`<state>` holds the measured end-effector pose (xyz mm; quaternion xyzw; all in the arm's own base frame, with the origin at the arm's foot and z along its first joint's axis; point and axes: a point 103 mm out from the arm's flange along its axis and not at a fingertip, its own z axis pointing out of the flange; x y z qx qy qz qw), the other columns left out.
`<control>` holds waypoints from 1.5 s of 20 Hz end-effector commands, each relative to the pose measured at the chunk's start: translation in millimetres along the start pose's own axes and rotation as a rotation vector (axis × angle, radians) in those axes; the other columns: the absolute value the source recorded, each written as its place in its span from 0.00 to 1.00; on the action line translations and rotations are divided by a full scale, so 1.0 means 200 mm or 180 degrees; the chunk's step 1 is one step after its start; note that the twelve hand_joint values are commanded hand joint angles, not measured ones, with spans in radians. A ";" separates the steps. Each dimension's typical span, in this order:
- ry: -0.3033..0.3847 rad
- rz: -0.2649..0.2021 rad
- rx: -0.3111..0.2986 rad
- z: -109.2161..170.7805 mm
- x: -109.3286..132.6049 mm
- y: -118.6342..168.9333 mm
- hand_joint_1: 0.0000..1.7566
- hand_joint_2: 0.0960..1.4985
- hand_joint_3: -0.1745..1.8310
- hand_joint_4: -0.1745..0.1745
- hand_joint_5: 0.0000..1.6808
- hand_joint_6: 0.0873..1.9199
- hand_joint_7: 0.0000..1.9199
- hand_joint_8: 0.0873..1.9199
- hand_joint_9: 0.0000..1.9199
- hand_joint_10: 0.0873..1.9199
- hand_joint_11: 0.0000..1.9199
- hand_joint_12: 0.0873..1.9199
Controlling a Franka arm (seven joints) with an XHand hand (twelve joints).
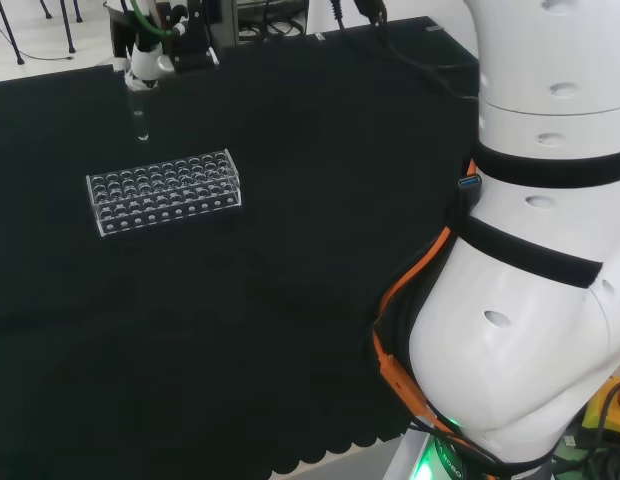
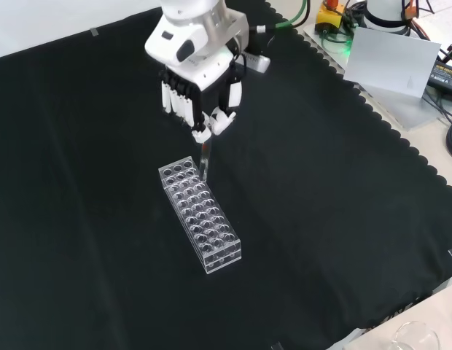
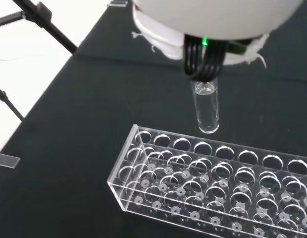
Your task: Shake the test tube.
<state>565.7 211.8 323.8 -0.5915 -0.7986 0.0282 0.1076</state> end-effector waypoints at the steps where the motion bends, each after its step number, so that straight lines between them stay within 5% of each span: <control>1: 0.0029 0.0002 -0.0038 -0.05 -0.03 -0.03 0.82 0.34 0.45 0.00 0.82 0.09 0.75 0.34 0.69 0.27 0.58 0.62; 7: 0.0164 -0.0011 -0.0029 -0.02 0.01 -0.01 0.82 0.34 0.45 0.00 0.82 0.08 0.75 0.33 0.69 0.27 0.58 0.62; 15: 0.0412 -0.0273 -0.0078 -0.02 0.28 0.08 0.82 0.33 0.45 0.00 0.82 0.08 0.75 0.33 0.69 0.27 0.58 0.62; 20: 0.0143 -0.0343 -0.0030 -0.02 0.36 0.10 0.82 0.33 0.45 0.00 0.82 0.08 0.75 0.33 0.69 0.27 0.58 0.62; 24: -0.0083 -0.0084 -0.0036 0.01 0.13 0.08 0.82 0.33 0.45 0.00 0.82 0.08 0.75 0.33 0.69 0.27 0.58 0.62; 30: -0.0483 0.0502 0.0057 0.02 -0.37 -0.08 0.82 0.33 0.45 0.00 0.82 0.08 0.75 0.33 0.69 0.27 0.58 0.62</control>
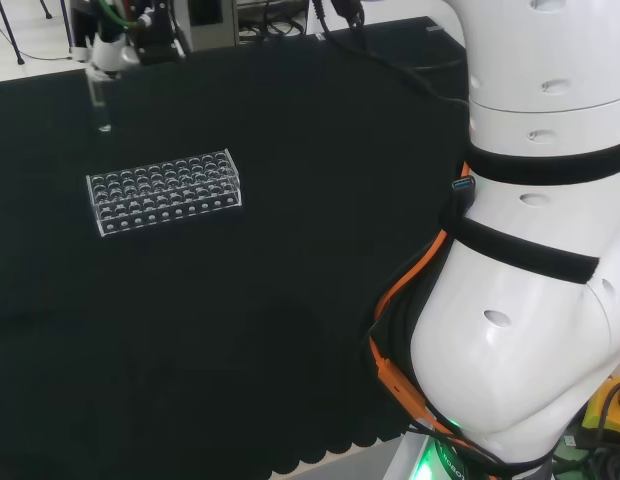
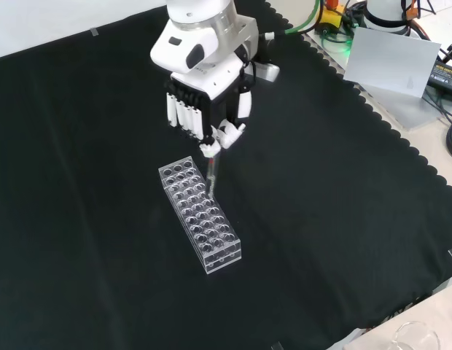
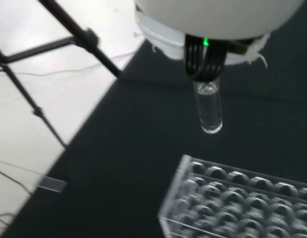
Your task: Shake the test tube.
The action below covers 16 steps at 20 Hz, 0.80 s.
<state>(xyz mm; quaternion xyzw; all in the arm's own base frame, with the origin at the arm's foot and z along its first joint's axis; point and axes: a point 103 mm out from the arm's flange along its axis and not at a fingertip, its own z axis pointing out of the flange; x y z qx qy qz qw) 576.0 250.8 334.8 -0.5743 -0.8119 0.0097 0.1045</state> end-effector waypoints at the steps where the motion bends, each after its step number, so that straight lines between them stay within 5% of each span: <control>1: -0.0578 0.0714 0.0169 0.05 -0.60 -0.24 0.82 0.33 0.45 0.00 0.82 0.08 0.75 0.33 0.69 0.27 0.58 0.62; 7: -0.0585 0.0920 0.0162 0.00 -0.73 -0.33 0.82 0.33 0.45 0.00 0.82 0.07 0.75 0.34 0.69 0.27 0.58 0.62; 16: -0.0057 0.0451 0.0097 0.02 -0.36 -0.16 0.82 0.33 0.45 0.00 0.83 0.07 0.75 0.34 0.69 0.27 0.58 0.62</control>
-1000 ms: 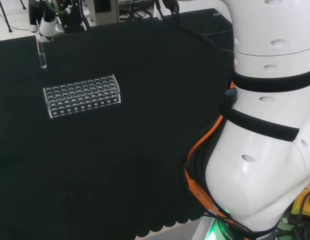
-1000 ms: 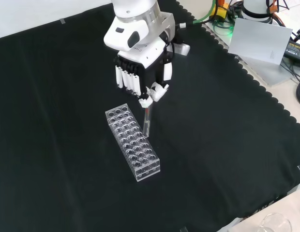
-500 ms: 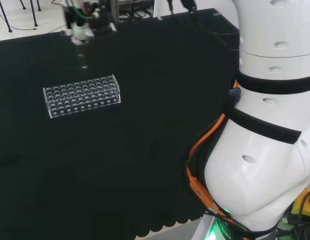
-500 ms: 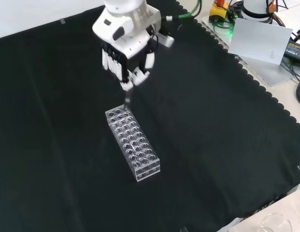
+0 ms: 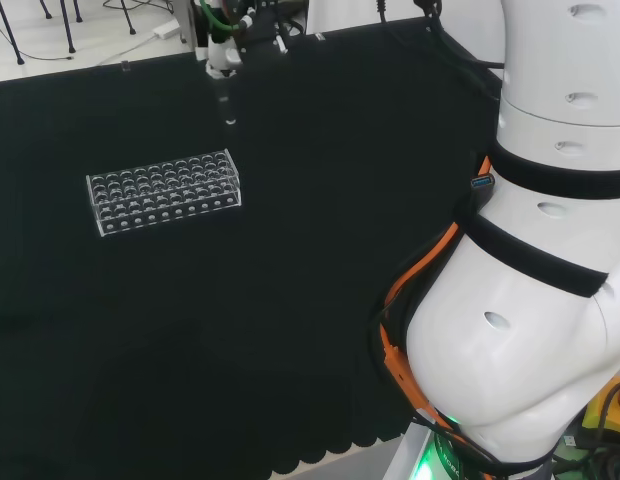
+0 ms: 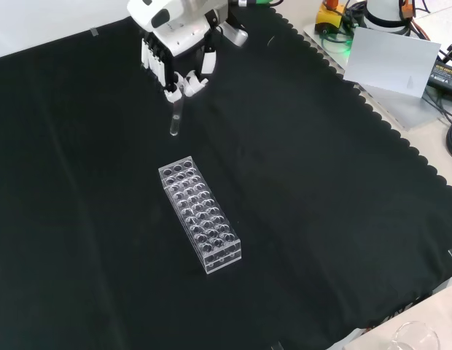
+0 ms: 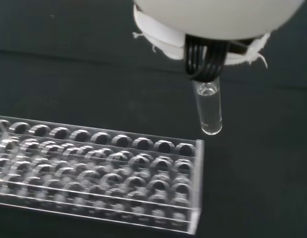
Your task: Shake the test tube.
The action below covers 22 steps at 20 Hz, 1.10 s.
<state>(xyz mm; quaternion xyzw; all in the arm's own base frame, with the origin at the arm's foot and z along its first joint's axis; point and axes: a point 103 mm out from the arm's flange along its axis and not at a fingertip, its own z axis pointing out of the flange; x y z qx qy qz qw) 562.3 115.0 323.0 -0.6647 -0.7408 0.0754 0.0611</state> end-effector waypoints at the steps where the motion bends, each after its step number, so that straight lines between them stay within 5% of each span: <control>1: 0.0403 -0.0407 -0.0007 -0.02 0.35 0.06 0.82 0.33 0.45 0.00 0.83 0.07 0.75 0.34 0.69 0.27 0.58 0.62; 6: 0.0599 -0.0785 0.0009 -0.04 0.63 0.05 0.82 0.33 0.45 0.00 0.83 0.07 0.75 0.34 0.69 0.27 0.58 0.62; 12: 0.0626 -0.0968 0.0020 -0.04 0.77 0.03 0.82 0.33 0.45 0.00 0.83 0.07 0.75 0.34 0.69 0.27 0.58 0.62; 15: 0.0485 -0.0903 0.0057 -0.02 0.74 0.04 0.82 0.33 0.45 0.00 0.83 0.07 0.75 0.34 0.69 0.27 0.58 0.62; 17: 0.0182 -0.0644 0.0155 0.01 0.69 0.05 0.82 0.33 0.45 0.00 0.83 0.07 0.75 0.34 0.69 0.27 0.58 0.62; 22: 0.0021 -0.0321 0.0195 0.10 0.36 0.09 0.82 0.33 0.45 0.00 0.83 0.07 0.75 0.34 0.69 0.27 0.58 0.62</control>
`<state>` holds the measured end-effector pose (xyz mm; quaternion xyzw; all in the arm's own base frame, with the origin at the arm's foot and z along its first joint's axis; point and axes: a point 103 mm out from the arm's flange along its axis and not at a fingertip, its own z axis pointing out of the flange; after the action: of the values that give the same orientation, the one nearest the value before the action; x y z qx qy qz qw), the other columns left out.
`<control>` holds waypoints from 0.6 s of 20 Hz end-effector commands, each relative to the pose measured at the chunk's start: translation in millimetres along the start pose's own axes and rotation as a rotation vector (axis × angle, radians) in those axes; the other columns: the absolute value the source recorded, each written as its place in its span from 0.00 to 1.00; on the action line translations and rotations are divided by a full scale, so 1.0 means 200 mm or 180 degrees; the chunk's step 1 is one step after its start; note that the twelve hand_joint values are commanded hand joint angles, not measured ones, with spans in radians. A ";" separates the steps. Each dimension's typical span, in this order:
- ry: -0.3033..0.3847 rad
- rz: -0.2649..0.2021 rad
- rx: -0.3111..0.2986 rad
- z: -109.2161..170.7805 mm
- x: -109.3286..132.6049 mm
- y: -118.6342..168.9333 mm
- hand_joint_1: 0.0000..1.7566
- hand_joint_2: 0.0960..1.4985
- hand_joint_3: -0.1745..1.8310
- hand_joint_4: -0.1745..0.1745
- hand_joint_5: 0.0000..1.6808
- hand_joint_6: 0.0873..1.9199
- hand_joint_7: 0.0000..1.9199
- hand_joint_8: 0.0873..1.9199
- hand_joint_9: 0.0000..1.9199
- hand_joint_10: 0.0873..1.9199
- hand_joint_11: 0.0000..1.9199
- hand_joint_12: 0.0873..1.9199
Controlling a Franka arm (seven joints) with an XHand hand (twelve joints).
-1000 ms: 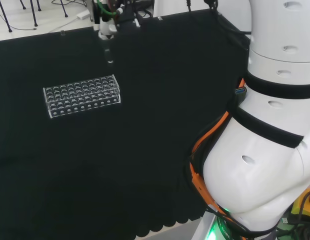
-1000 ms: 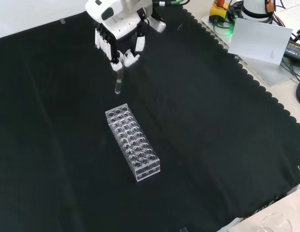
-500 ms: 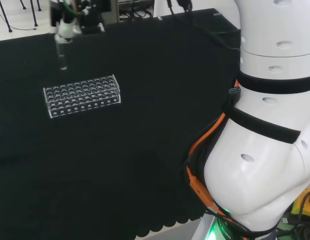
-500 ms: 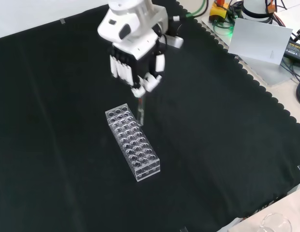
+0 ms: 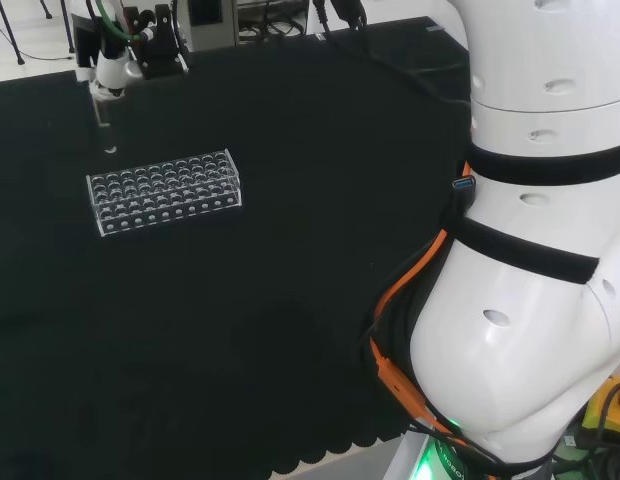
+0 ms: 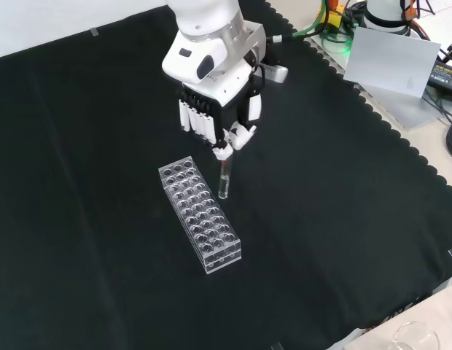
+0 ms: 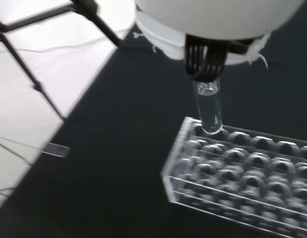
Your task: Shake the test tube.
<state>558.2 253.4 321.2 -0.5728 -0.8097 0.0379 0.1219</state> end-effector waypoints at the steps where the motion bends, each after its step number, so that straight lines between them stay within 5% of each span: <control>1: -0.0351 0.0529 0.0112 0.06 -0.40 -0.06 0.82 0.33 0.45 0.00 0.83 0.07 0.75 0.34 0.69 0.27 0.58 0.62; 7: -0.0408 0.0789 0.0037 0.00 -0.62 -0.13 0.82 0.33 0.45 0.00 0.83 0.07 0.75 0.34 0.69 0.27 0.58 0.62; 12: -0.0266 0.0640 -0.0007 -0.01 -0.52 -0.10 0.82 0.33 0.45 0.00 0.83 0.07 0.75 0.34 0.69 0.27 0.58 0.62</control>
<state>572.4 137.4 308.8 -0.6575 -0.7446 0.0882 0.0741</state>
